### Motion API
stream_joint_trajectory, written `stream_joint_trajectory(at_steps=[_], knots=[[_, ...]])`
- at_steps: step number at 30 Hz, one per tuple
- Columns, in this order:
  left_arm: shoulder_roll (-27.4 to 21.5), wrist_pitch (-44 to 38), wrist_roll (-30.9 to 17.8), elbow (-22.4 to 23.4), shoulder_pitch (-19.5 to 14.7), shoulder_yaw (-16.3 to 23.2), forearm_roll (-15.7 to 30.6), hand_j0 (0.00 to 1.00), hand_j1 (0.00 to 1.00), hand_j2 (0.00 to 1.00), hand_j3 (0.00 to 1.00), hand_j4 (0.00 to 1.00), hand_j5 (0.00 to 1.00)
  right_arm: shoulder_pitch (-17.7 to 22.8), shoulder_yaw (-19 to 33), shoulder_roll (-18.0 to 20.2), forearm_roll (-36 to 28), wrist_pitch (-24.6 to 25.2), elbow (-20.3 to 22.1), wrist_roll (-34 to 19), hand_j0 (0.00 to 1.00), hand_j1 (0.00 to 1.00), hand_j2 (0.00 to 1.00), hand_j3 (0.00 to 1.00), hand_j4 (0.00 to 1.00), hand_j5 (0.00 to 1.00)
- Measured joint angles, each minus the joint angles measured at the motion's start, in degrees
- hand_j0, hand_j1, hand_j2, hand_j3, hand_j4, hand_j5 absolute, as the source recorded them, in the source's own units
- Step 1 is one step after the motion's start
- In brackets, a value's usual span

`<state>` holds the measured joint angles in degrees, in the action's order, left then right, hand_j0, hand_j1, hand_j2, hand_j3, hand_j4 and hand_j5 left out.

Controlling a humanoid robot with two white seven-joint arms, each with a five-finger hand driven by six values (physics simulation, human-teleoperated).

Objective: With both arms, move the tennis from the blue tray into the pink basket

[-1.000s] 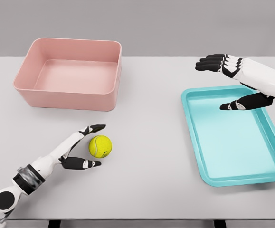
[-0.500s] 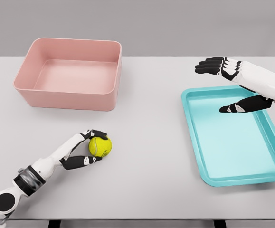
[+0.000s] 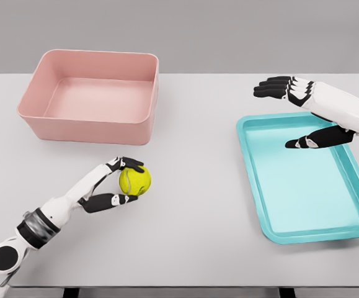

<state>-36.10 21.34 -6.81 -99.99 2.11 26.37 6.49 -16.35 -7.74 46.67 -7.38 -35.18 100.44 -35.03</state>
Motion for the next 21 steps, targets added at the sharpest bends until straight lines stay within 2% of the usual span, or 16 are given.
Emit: stream_joint_trajectory(at_steps=[9,21], knots=[[1.27,2.89,0.04,-0.24,-2.46,-0.1,2.05,0.55,0.55,0.55,0.55,0.55,0.55,0.0,0.0,-0.06,0.0,0.0,0.0,0.0,1.0,1.0,1.0,1.0,1.0,1.0],[2.74,5.37,0.04,-0.21,-7.91,-0.32,4.95,0.54,0.54,0.54,0.54,0.54,0.54,0.0,0.0,-0.11,0.0,0.0,0.0,0.0,1.0,1.0,1.0,1.0,1.0,1.0]])
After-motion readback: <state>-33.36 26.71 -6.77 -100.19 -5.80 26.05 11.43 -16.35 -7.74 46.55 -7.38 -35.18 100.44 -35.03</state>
